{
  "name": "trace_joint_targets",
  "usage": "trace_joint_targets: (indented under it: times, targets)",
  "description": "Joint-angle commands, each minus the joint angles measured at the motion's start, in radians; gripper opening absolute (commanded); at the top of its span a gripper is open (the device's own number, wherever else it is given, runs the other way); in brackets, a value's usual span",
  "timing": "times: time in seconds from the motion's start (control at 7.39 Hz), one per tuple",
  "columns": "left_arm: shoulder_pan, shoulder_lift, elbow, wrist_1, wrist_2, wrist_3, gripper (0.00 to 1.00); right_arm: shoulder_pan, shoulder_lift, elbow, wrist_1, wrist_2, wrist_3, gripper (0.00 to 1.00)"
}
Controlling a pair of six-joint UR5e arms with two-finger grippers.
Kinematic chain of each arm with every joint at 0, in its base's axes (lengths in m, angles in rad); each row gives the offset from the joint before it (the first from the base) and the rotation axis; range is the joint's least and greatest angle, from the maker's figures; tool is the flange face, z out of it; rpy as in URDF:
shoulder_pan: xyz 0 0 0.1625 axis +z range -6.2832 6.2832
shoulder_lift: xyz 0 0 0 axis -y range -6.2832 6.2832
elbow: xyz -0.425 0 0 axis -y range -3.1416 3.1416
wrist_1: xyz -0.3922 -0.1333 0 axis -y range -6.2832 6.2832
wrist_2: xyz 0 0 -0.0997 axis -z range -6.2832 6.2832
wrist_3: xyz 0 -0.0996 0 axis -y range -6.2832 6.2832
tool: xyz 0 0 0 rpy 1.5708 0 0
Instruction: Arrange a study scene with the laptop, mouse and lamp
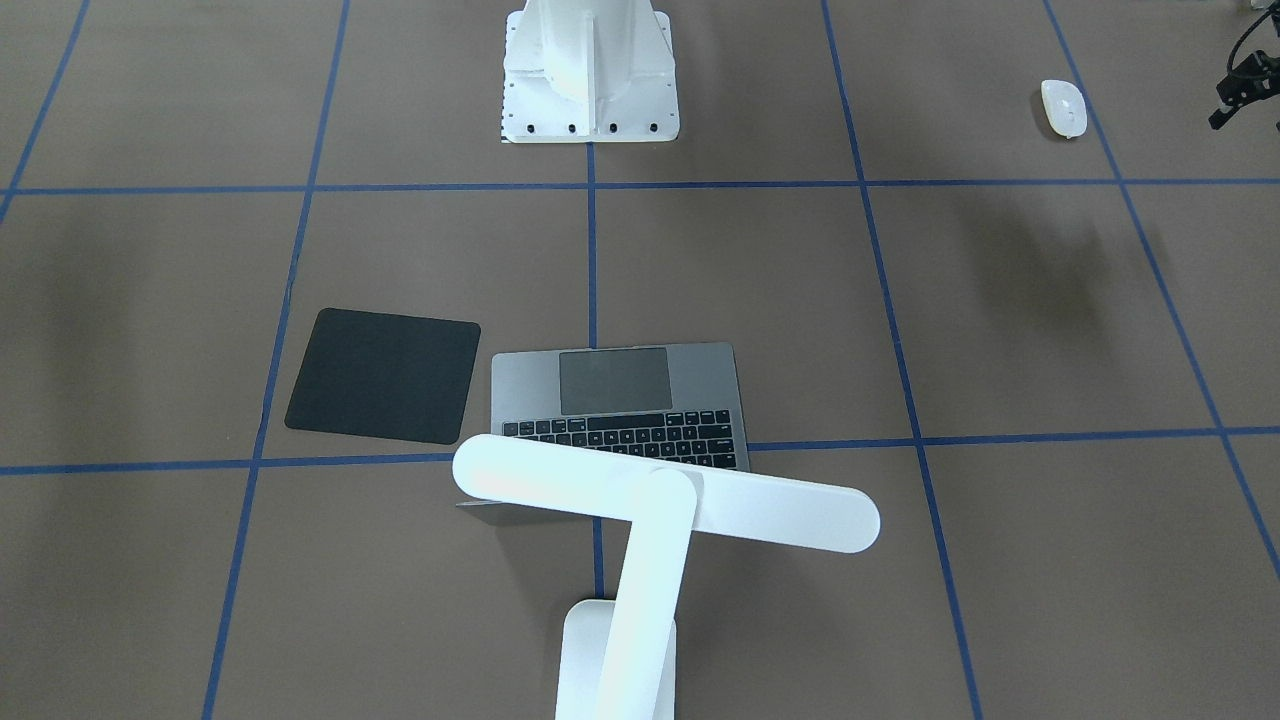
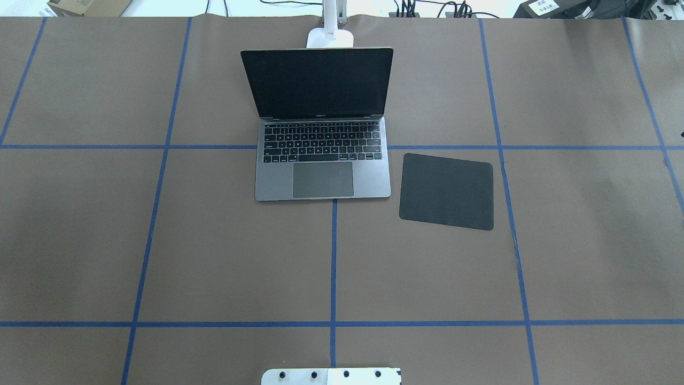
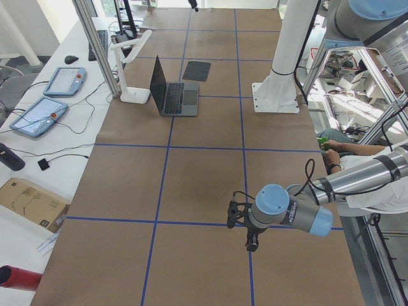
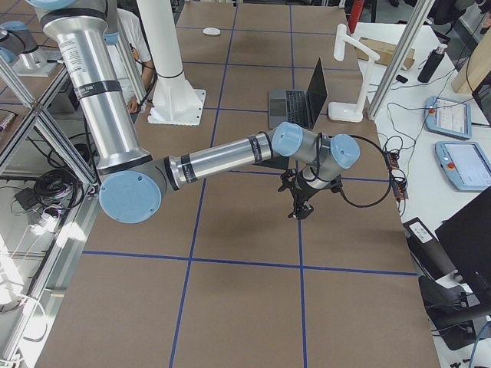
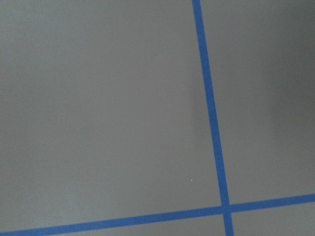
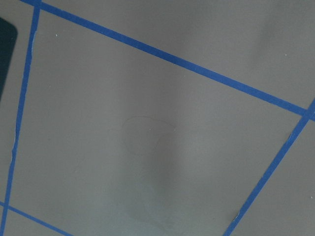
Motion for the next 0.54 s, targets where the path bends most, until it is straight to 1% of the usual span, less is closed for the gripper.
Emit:
trace_joint_targets:
  times: [0.0,0.14,0.27,0.41]
  targets:
    - [0.028,0.034,0.000,-0.077,-0.064,-0.084,1.00,0.000,-0.012,0.014,0.001,0.000,0.000,1.00]
    - [0.068,0.031,-0.002,-0.107,-0.087,-0.145,1.00,0.000,-0.012,0.017,0.001,0.000,0.000,1.00]
    - [0.173,0.018,-0.002,-0.170,-0.072,-0.277,1.00,0.000,-0.012,0.017,0.001,0.000,0.000,1.00]
    - [0.277,0.003,0.000,-0.249,-0.005,-0.415,1.00,0.000,-0.011,0.018,0.001,0.000,0.000,1.00]
